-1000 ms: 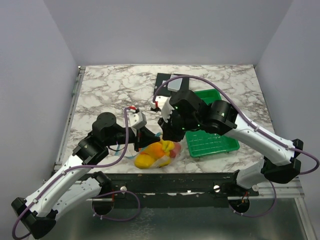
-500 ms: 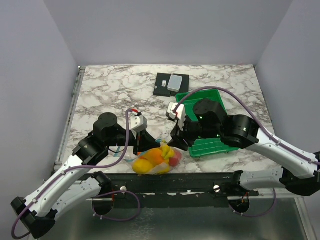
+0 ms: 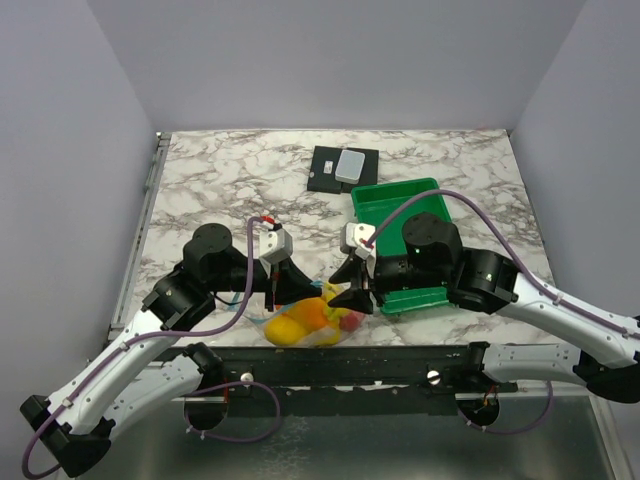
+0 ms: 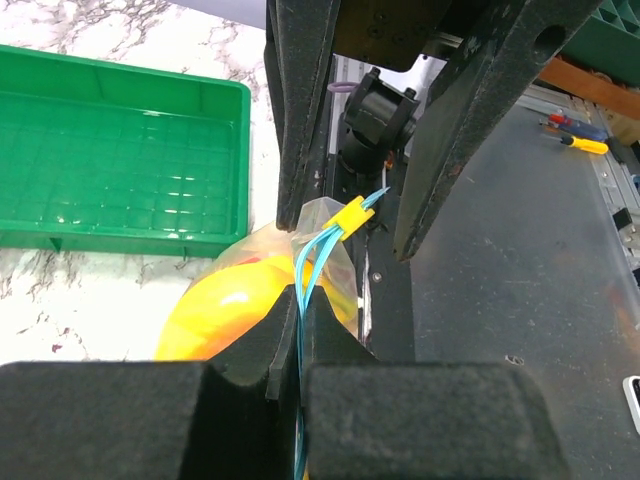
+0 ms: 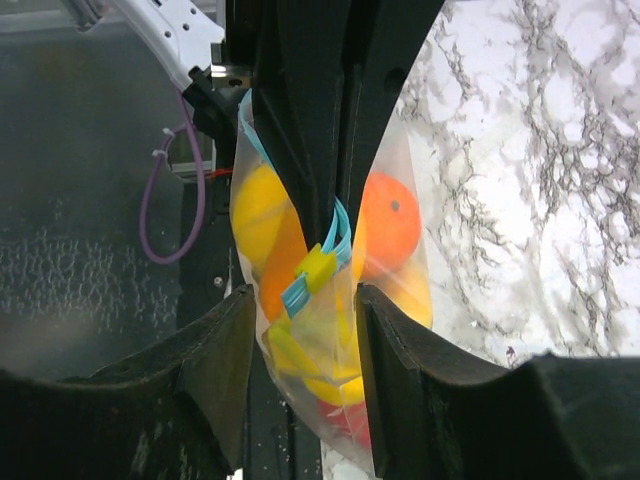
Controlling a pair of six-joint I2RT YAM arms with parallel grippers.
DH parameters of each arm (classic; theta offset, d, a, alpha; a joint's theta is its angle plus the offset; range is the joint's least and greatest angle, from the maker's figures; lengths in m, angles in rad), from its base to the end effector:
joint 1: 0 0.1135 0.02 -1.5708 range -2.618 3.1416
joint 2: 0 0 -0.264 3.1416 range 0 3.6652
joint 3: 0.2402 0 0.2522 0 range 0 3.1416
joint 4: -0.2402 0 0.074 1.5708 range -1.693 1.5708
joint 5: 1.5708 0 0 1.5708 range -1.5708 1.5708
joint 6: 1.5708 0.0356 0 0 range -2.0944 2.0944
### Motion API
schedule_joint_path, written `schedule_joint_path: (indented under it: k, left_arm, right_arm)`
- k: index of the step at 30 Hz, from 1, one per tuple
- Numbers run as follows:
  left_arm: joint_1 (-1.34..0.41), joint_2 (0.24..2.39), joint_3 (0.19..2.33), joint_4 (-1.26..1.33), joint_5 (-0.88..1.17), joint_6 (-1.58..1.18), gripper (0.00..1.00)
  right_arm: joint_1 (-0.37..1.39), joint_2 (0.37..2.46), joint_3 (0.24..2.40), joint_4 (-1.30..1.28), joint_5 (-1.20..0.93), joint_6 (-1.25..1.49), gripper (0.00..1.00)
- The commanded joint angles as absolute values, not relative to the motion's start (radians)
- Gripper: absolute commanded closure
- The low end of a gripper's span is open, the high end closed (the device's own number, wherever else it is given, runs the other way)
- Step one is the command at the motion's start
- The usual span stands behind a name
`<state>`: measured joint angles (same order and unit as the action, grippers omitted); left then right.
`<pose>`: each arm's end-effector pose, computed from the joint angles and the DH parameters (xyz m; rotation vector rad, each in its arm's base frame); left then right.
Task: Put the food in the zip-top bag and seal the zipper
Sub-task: Zip the zipper food storage bag.
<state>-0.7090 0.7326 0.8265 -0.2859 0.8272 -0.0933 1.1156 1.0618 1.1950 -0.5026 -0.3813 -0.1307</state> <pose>0.1031 -0.1229 0.3540 1.1499 1.4969 -1.2886 0.0875 0.2088 0.3974 -1.4060 1.4953 1.0052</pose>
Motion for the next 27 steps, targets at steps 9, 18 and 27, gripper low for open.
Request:
schedule_joint_path:
  k: [9,18,27]
  left_arm:
    - [-0.713,0.726,0.88,-0.259,0.894,-0.113,1.0]
    - [-0.713,0.73,0.887,-0.26,0.908,-0.113,1.0]
    - [-0.713,0.727,0.875,-0.261,0.918,-0.114,1.0]
  right_arm:
    - [1.121,1.087,1.174,-0.412,-0.416,-0.128,0.58]
    - [1.12,1.071,1.147,-0.397,-0.415,-0.12,0.64]
    - [1.12,1.064,1.15,-0.385,-0.42,-0.117,0.85]
